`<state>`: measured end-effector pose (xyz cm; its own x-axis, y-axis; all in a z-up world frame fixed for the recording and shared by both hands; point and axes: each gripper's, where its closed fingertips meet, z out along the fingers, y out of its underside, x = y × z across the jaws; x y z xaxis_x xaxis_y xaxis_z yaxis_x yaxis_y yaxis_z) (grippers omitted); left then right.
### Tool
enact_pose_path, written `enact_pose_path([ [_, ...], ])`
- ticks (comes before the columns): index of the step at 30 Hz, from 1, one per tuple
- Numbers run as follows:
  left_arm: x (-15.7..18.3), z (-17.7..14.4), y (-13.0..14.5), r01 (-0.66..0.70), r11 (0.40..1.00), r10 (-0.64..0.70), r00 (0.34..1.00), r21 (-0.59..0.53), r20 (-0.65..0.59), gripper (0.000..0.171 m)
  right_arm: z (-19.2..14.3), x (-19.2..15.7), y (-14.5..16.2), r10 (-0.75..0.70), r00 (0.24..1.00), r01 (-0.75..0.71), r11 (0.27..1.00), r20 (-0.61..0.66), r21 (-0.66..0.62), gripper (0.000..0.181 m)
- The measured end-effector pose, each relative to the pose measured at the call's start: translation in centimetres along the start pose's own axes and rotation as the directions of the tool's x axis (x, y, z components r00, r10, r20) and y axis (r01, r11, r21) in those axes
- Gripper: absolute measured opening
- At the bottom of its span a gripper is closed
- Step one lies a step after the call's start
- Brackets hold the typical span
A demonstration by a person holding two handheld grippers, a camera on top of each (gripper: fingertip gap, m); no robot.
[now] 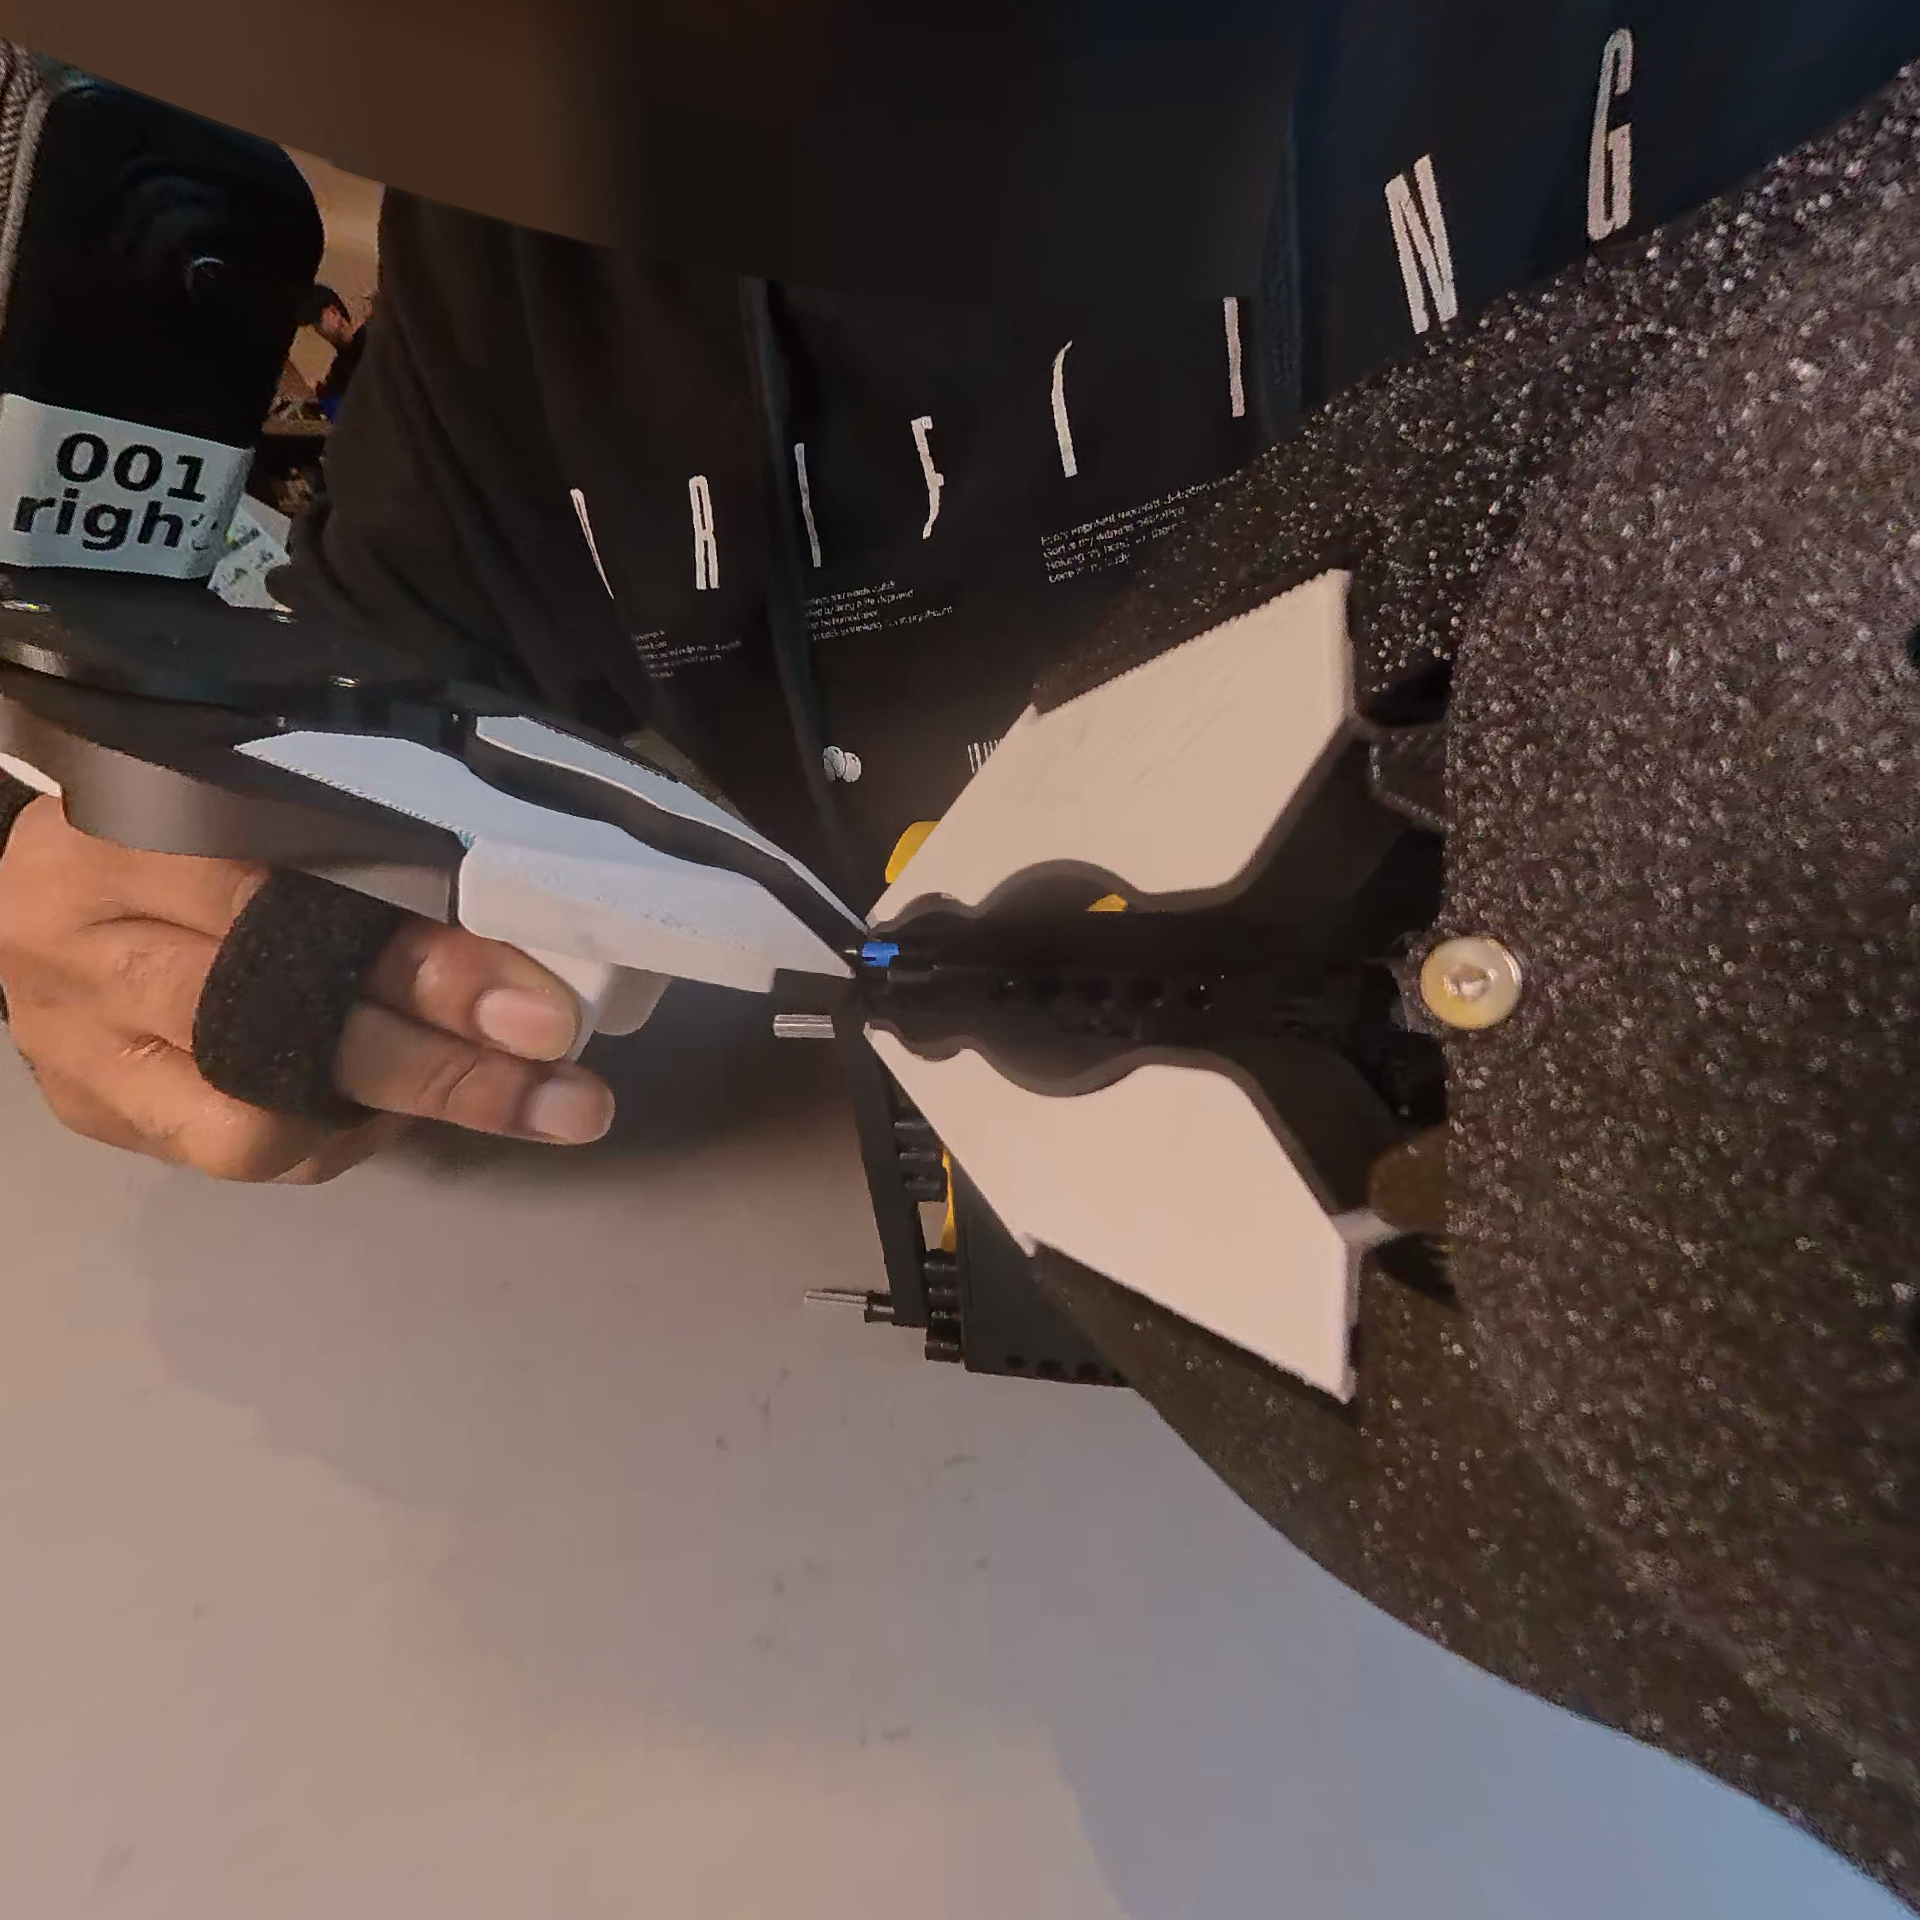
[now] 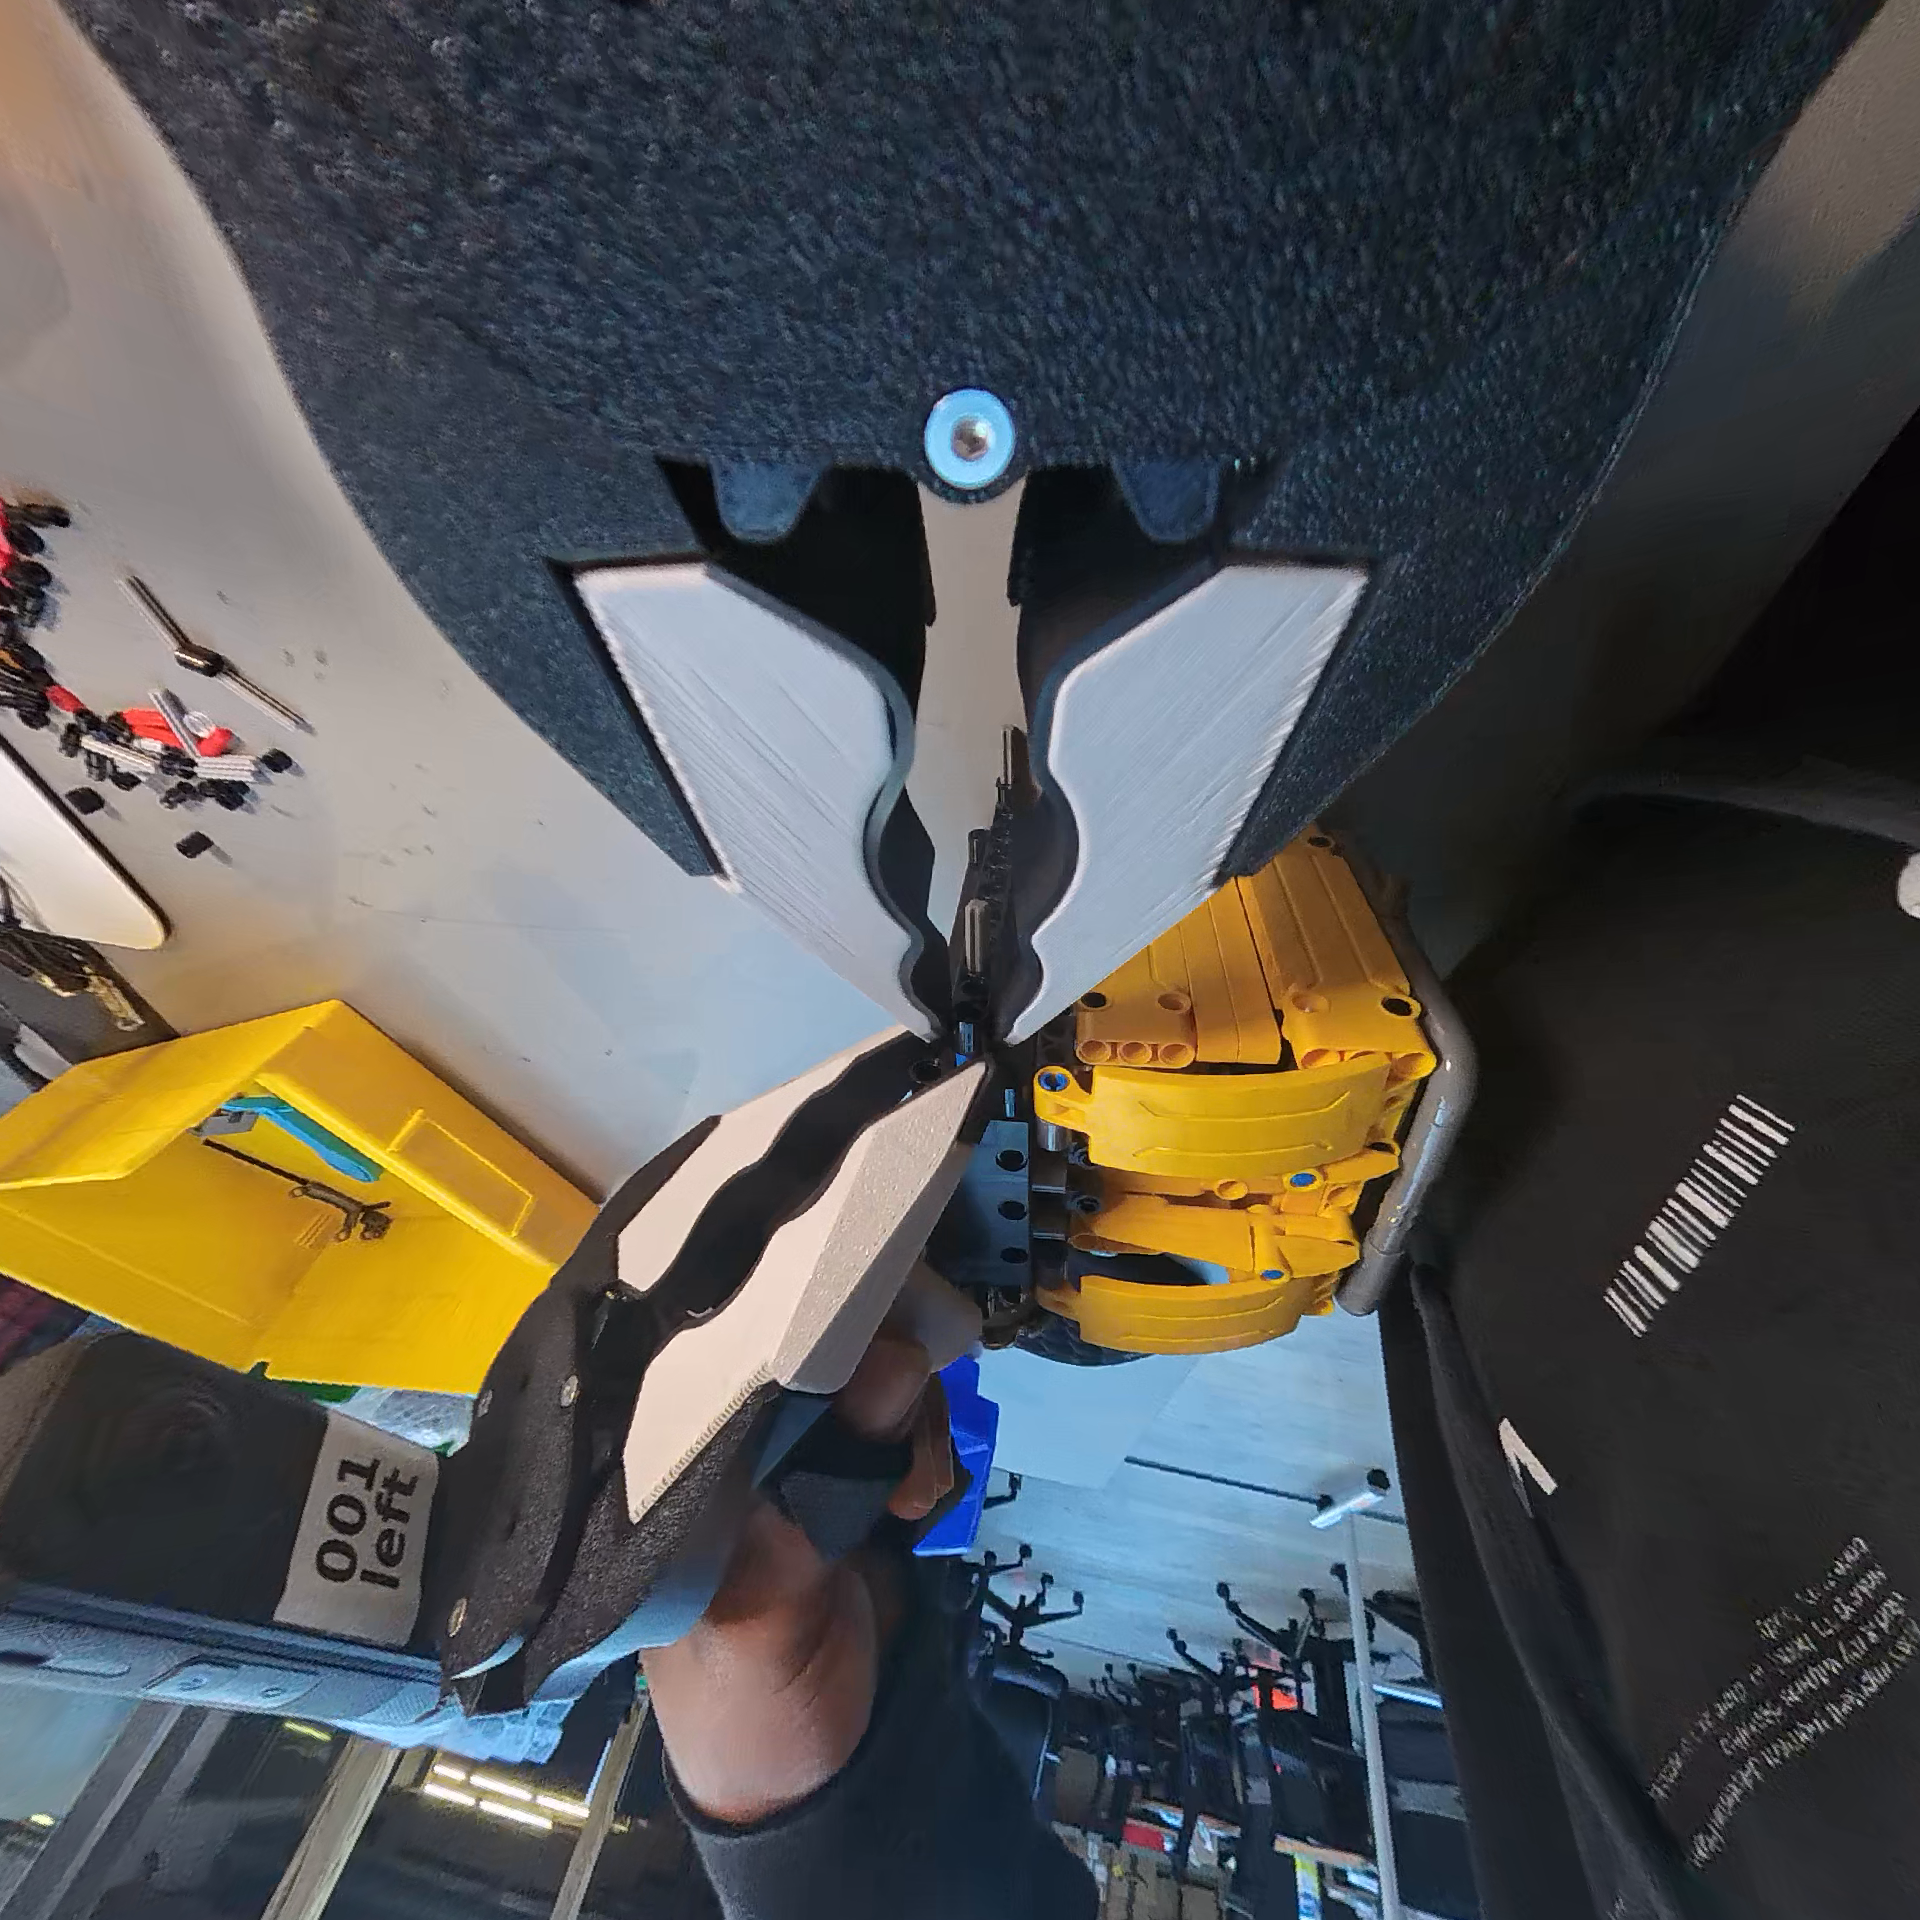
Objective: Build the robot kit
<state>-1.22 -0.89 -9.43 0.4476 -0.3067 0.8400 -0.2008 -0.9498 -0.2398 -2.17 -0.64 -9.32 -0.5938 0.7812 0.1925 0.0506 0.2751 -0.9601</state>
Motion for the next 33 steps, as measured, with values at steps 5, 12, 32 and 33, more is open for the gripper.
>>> enact_pose_path([
  [5,0.0,-0.1,0.4,-0.032,0.999,0.032,0.999,0.006,-0.006,0.011,0.5,-0.2,-0.2,-0.025,0.999,0.027,0.999,0.039,-0.036,0.004],
  [12,-0.2,-0.7,0.9,-0.089,0.996,0.089,0.995,0.001,0.039,0.011,1.3,-0.2,-0.2,-0.068,0.991,0.081,0.991,0.114,-0.111,0.005],
  [32,-0.5,-1.7,1.4,-0.119,0.993,0.118,0.989,0.011,0.085,0.014,1.9,0.1,-0.3,-0.088,0.993,0.095,0.991,0.076,-0.096,0.005],
  [33,-0.5,-1.8,1.5,-0.129,0.991,0.127,0.989,0.021,0.082,0.014,1.9,0.0,-0.4,-0.092,0.992,0.1,0.99,0.082,-0.104,0.005],
])
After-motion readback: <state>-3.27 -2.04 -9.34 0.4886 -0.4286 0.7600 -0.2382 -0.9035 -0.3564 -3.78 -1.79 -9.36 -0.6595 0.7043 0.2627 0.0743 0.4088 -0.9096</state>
